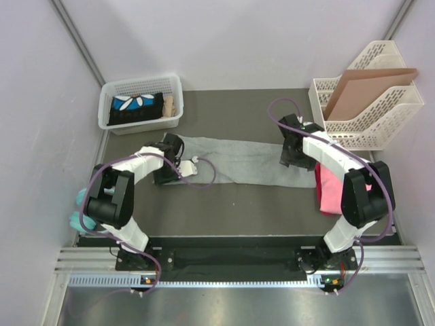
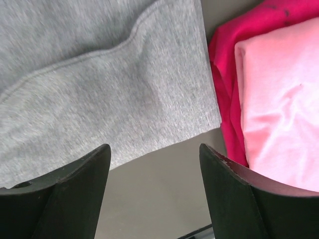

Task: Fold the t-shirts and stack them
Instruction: Fold the tshirt

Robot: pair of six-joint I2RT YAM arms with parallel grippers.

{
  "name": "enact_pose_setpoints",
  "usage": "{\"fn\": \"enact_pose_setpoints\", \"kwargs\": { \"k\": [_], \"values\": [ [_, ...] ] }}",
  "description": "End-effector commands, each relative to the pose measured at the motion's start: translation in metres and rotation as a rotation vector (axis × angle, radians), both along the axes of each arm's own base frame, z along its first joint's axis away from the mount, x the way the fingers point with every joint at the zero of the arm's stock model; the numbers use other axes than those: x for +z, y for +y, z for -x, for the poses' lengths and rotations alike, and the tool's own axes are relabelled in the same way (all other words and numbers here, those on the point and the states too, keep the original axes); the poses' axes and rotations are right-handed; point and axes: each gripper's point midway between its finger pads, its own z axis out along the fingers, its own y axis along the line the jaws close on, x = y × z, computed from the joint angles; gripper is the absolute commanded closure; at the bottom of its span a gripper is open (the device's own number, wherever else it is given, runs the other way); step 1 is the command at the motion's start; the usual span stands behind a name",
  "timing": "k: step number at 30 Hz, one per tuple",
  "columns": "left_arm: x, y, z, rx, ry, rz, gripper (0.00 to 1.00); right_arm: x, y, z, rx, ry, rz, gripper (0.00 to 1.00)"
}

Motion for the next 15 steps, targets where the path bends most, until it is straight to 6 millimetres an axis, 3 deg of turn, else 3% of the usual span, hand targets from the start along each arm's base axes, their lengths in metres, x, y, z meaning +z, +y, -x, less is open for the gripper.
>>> {"fn": "enact_pose_setpoints", "kwargs": {
  "k": [1, 5, 9, 15],
  "values": [
    [0.003, 0.004, -0.017, -0.001, -0.037, -0.001, 0.76, 0.014, -0.005, -0.014, -0.002, -0.039, 0.038, 0.29],
    [-0.002, 0.021, -0.027, 0.009, -0.062, -0.04, 1.0, 0.001, -0.007, -0.01, -0.001, -0.008, 0.05, 0.29],
    [-0.003, 0.048, -0.032, 0.024, -0.065, -0.091, 1.0, -0.014, -0.002, -0.008, 0.006, 0.025, 0.029, 0.29],
    [-0.004, 0.072, -0.027, 0.033, -0.048, -0.122, 1.0, -0.038, 0.001, -0.003, 0.018, 0.081, 0.025, 0.29]
  ]
}}
